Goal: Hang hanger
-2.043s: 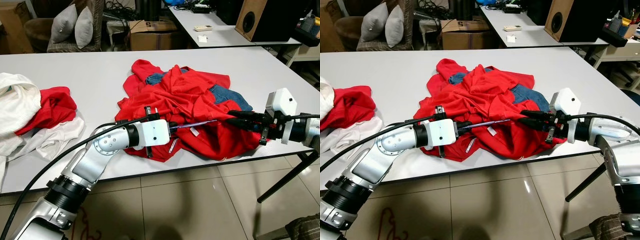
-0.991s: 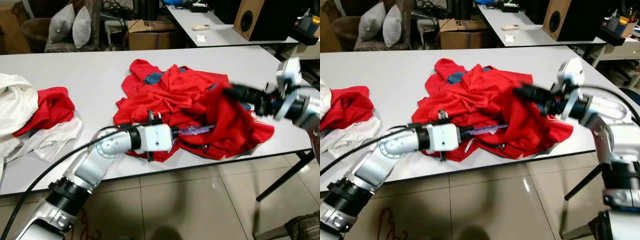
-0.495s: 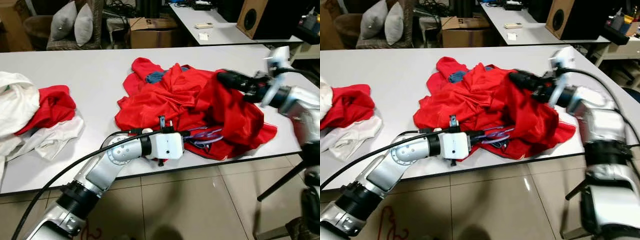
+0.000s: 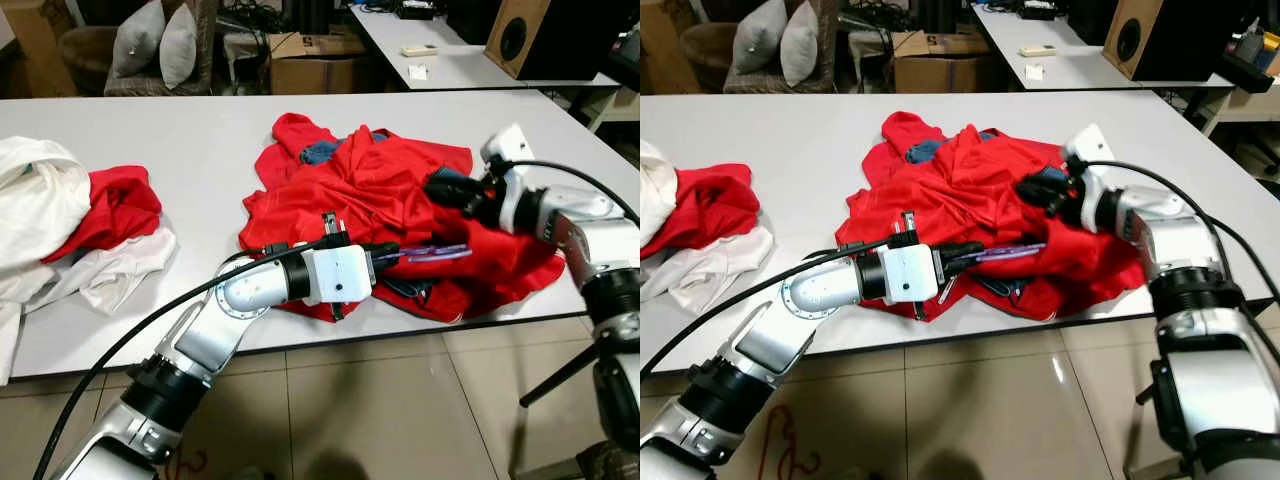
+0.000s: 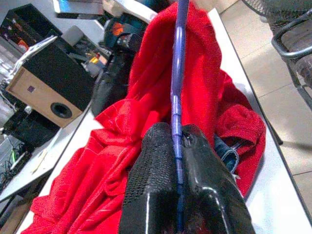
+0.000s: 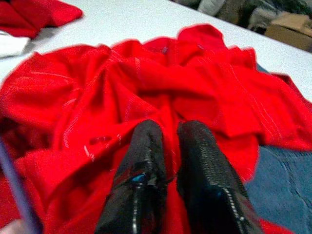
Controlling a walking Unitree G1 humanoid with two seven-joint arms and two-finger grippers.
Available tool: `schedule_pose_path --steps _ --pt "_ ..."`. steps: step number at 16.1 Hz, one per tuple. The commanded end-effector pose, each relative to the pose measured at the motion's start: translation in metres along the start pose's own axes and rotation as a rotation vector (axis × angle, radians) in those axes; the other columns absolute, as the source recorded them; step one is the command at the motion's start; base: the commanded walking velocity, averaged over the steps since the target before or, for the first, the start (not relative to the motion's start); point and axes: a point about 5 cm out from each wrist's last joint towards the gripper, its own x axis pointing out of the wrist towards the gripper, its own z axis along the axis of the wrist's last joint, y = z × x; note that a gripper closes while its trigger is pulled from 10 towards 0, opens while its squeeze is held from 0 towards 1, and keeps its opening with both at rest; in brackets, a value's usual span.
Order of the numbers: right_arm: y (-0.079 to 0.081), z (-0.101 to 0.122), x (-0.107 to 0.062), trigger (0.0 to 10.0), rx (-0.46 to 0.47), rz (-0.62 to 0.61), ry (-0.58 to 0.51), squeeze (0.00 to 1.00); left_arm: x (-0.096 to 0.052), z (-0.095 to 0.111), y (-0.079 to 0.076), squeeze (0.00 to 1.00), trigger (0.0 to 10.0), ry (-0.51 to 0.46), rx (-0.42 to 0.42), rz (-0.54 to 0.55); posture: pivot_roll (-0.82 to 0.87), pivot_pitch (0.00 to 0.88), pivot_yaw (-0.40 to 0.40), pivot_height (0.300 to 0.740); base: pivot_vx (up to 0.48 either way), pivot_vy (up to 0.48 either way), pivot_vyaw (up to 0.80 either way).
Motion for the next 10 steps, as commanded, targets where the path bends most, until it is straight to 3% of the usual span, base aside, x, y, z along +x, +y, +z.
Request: schedule_pose_path --steps 1,3,5,8,10 --pt "-0.008 0.012 -0.009 10.0 -0.001 -0.013 -0.021 1.0 0.003 0.016 0.01 0.0 10.0 -0.081 0.035 0.021 0.0 0.005 -0.034 0.74 0.0 0.0 0.0" --pt "-0.014 0.023 -0.017 10.0 0.009 -0.006 -0.068 1.0 0.001 0.013 0.01 0.0 10.0 -0.07 0.032 0.019 0.0 0.004 -0.034 0.74 0.0 0.0 0.0" --pt "-0.018 0.042 -0.039 10.0 -0.002 0.082 -0.142 1.0 -0.001 0.008 0.01 0.0 10.0 -0.04 0.032 0.017 0.0 0.003 -0.033 0.74 0.0 0.0 0.0" --pt "-0.02 0.048 -0.066 10.0 -0.02 0.159 -0.134 1.0 -0.003 0.004 0.012 0.0 10.0 -0.023 0.029 0.019 0.0 0.002 -0.027 0.74 0.0 0.0 0.0" --pt "-0.031 0.047 -0.089 10.0 -0.045 0.092 -0.104 1.0 -0.003 0.004 0.015 0.0 10.0 -0.031 0.006 0.026 -0.01 0.0 -0.015 0.74 0.0 0.0 0.0"
